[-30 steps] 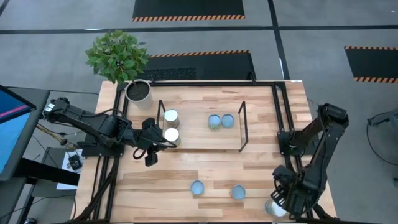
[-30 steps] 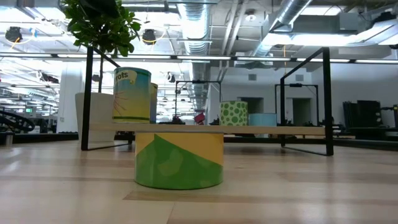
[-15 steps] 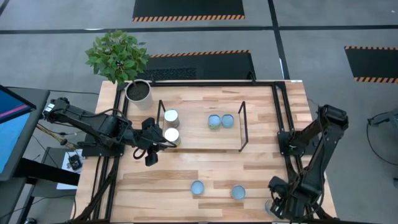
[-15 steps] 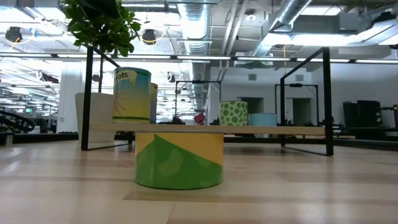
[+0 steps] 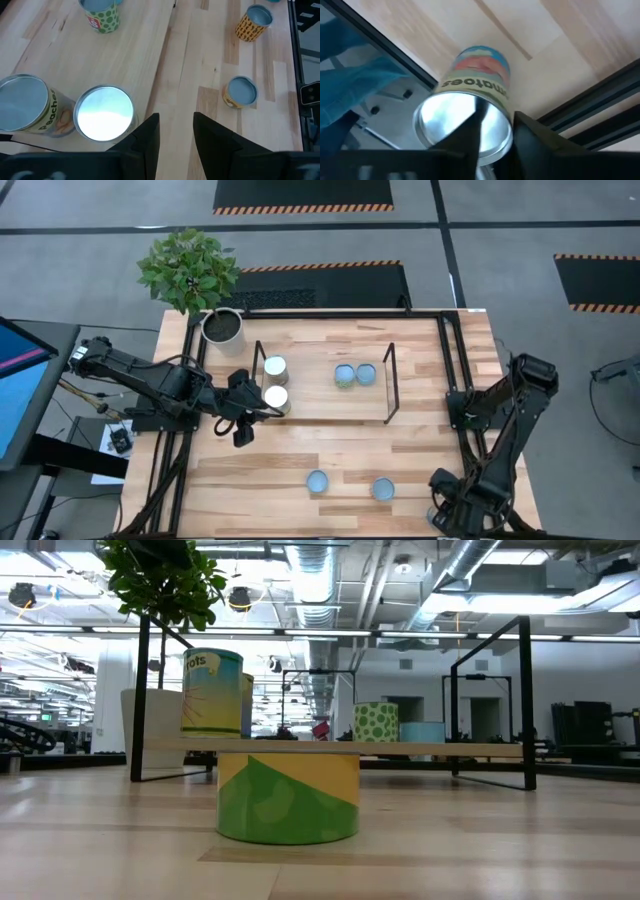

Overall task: Pick and place cans onto a shelf
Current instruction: Put the canned tomatoes on the shelf

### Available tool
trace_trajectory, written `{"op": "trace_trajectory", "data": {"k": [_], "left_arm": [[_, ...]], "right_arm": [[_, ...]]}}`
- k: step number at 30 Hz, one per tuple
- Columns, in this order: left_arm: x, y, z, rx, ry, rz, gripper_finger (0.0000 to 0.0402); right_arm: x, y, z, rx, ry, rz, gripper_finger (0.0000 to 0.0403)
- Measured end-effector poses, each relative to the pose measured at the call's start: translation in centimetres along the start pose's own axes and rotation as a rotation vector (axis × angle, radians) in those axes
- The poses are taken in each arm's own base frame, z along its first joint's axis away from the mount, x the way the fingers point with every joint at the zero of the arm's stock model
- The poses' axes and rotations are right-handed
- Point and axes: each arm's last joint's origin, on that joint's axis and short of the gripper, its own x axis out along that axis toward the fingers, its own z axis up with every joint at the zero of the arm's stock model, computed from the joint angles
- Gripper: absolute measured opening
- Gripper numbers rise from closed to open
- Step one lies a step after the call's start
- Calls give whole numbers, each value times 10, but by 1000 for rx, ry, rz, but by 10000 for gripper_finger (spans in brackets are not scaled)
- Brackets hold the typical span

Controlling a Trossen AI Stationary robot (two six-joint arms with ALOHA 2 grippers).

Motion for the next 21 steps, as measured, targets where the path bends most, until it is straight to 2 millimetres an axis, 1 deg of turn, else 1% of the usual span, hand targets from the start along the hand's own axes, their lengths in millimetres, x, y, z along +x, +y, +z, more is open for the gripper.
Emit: {"op": "trace_trajectory", "data": {"k": [4, 5, 8, 10, 14, 19, 21], "left_arm": [[0, 0, 0, 1, 0, 0, 105], [0, 0, 0, 4, 0, 0, 105], [0, 0, 0, 6, 1, 0, 105], [0, 0, 0, 7, 0, 0, 105], [0, 0, 0, 7, 1, 0, 105], [0, 0, 0, 8, 1, 0, 105], [0, 0, 0, 8, 1, 0, 105]], "right_arm": [[-7, -1, 5, -2, -6, 17, 36], [-9, -1, 7, -1, -6, 22, 19], [-17, -4, 15, 26, -25, 14, 10], [-27, -3, 20, 12, -48, 19, 5], [-71, 0, 26, -36, -36, 89, 4], [-131, -7, 35, -57, -57, 134, 3], [-149, -9, 43, -59, -99, 149, 2]]}}
